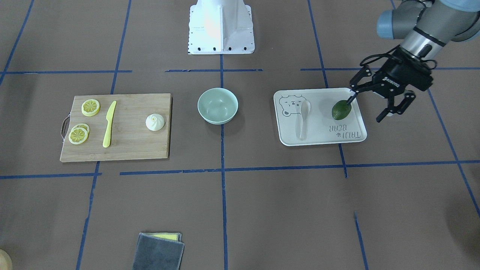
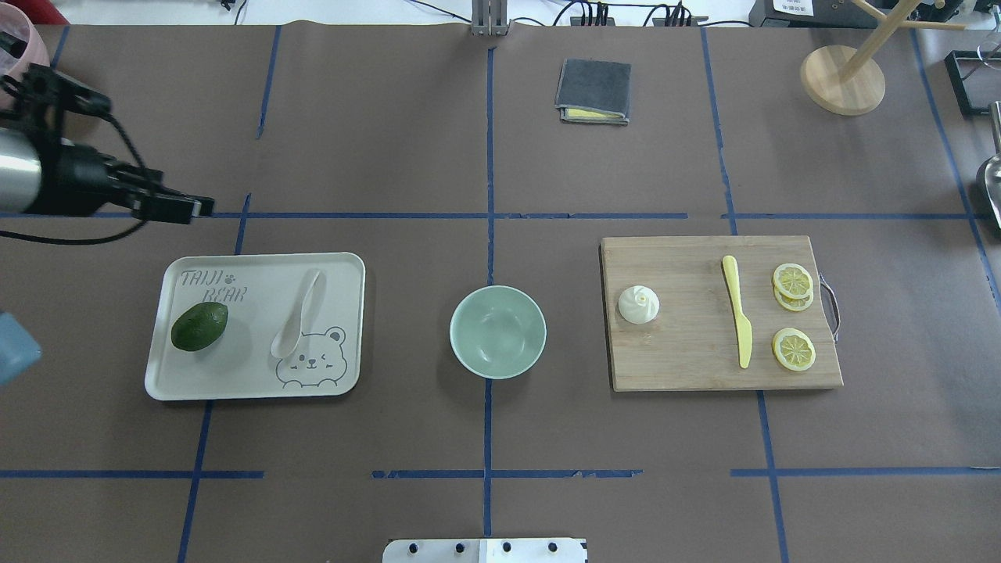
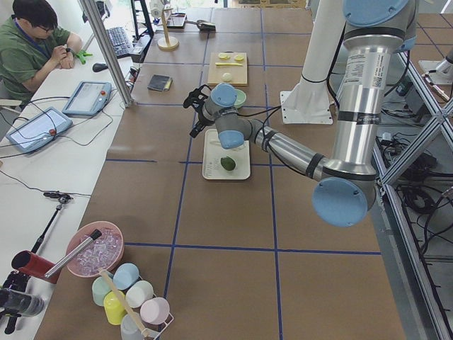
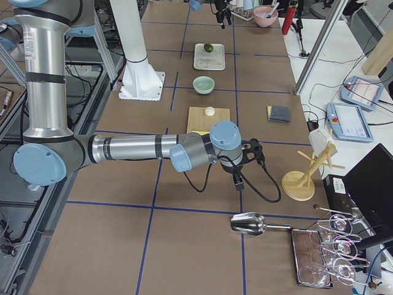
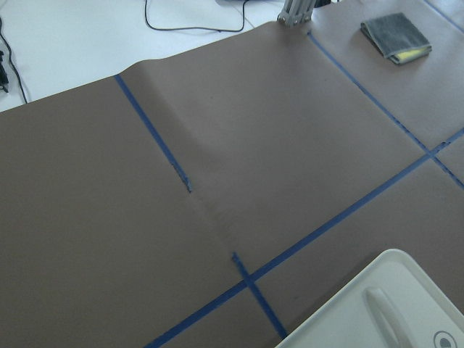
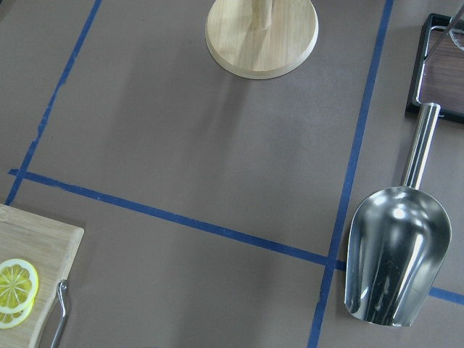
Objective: Put spoon and bun in bowl
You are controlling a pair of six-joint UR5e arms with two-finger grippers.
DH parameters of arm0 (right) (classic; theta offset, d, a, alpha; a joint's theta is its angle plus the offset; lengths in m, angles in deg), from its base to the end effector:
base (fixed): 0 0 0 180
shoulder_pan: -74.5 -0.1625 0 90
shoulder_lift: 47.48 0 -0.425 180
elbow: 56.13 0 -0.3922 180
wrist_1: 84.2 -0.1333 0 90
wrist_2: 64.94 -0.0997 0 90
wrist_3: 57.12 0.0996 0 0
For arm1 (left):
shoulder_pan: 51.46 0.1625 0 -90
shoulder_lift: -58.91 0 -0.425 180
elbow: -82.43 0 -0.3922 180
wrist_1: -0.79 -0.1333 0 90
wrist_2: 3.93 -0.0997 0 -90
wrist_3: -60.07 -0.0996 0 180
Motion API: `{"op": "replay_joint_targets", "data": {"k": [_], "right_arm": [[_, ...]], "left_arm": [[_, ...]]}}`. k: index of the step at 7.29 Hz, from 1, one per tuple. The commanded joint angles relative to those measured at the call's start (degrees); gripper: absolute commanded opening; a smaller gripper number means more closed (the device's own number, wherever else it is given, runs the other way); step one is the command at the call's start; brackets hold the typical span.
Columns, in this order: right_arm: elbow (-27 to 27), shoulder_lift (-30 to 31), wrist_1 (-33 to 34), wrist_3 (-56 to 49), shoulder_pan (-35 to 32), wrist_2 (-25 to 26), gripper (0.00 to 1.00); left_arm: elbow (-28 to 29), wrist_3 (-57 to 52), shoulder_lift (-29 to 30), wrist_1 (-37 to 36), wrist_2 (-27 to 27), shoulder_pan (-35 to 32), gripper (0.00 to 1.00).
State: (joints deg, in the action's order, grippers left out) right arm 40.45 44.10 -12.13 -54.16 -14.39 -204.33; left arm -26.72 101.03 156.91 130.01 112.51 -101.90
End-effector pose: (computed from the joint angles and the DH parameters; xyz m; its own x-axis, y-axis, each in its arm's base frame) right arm 0.0481 -0.4971 0.5740 0.6451 -0.2604 0.7184 -0.0155 0.9355 0.3530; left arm 0.2688 -0.4651 0.3488 0.4925 0.4656 -0.7353 0.0894 0.8134 0.5749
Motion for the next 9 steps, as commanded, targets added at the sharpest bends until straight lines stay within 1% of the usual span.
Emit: {"op": "replay_joint_targets", "data": {"k": [1,2,4,5,7,8,9], "right_arm": [[-0.25,0.09,0.00,0.02,0.03,-0.01,1.00],[-0.25,0.09,0.00,0.02,-0.05,-0.01,1.00],[-0.34,0.18,0.00,0.02,-0.06,-0.01,1.00],[-0.34,0.18,0.00,0.02,0.03,-0.01,1.00],[-0.34,0.18,0.00,0.02,-0.05,-0.01,1.00],[-0.25,0.18,0.00,0.02,-0.06,-0.01,1.00],[-0.25,0.18,0.00,0.02,0.03,-0.01,1.00]], "left_arm": [[-0.89,13.91,8.40,-19.12,-7.92,11.62,1.00],[1.72,14.40,9.13,-19.88,-13.64,14.55,1.00],[5.34,16.41,8.96,-19.01,-13.78,14.75,0.85],[7.18,17.65,9.22,-18.06,-13.78,14.93,0.84],[11.04,17.57,9.13,-13.06,-13.96,16.15,0.84],[12.54,17.49,9.14,-11.73,-13.96,16.51,0.84],[12.56,17.40,9.14,-11.63,-14.05,16.69,0.84]]}}
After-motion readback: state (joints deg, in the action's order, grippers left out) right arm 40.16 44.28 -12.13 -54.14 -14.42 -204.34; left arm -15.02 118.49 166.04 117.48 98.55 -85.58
